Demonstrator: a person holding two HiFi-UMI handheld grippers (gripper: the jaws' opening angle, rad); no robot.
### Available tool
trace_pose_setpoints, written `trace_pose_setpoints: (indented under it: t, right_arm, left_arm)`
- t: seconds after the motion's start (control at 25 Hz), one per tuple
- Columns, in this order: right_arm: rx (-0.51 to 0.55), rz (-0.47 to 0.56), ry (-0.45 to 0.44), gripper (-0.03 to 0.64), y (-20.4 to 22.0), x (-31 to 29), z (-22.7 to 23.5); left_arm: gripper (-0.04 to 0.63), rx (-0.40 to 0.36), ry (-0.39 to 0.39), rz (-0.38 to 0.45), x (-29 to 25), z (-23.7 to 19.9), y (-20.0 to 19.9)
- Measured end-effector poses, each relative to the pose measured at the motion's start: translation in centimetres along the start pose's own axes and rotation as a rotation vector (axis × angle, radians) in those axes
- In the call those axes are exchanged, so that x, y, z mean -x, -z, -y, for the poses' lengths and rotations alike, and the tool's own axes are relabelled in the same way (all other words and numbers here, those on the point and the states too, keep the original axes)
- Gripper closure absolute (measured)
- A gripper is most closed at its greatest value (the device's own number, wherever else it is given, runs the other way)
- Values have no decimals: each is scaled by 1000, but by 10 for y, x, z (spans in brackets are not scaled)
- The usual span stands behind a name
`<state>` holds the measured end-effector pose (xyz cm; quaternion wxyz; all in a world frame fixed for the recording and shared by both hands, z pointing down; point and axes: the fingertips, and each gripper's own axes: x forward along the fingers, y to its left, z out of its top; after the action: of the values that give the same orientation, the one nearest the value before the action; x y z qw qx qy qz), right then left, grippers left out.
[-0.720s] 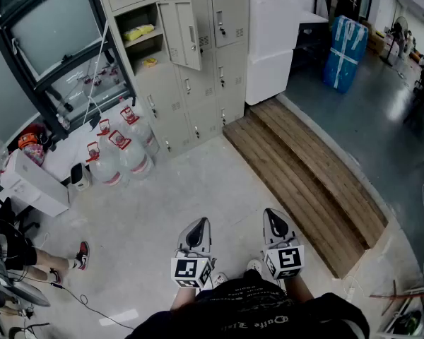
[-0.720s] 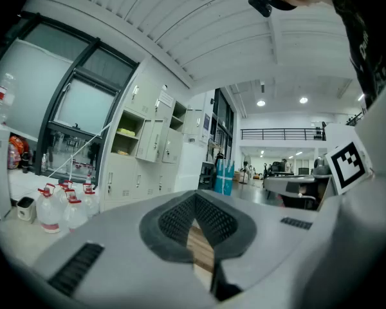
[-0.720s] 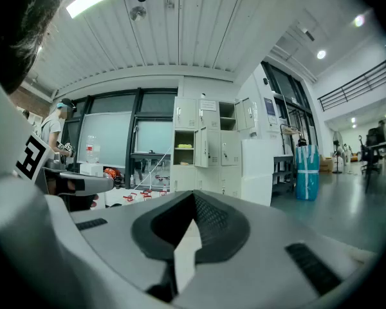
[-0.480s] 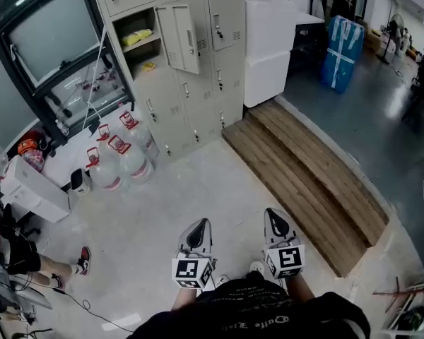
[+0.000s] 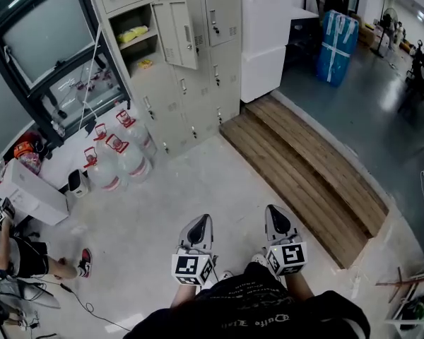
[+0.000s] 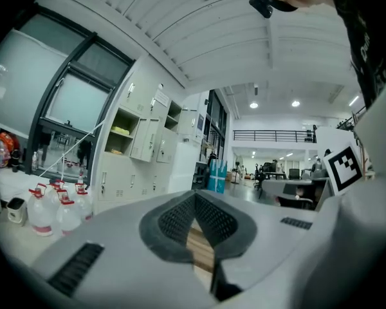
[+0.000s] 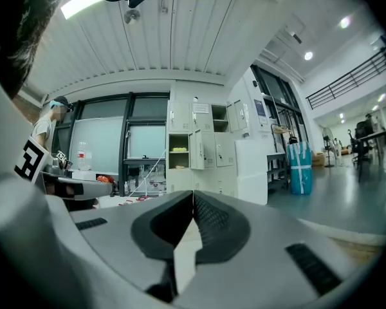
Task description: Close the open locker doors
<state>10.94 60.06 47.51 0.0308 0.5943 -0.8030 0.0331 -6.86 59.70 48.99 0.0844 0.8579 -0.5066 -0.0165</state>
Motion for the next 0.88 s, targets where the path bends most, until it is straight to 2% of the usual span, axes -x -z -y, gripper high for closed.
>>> trace_pose_setpoints:
  t: [0.2,0.4,0.6,0.88]
  right_arm:
    - [-11,-12,-15,612,8,-12,-2]
    - [-19,8,-15,612,8,-44,15]
    - [-22,6,-21,612,13,-102,49]
    - [2,-38,-99,611,4,-196,97]
  left_arm:
    - [588,27,4,8,-9,-9,1]
    - [588,47,-38,21,-32,-31,5]
    - [588,27,-69,-22,-81,-51,12]
    - [588,50,-158,-49,-175,-81,-1]
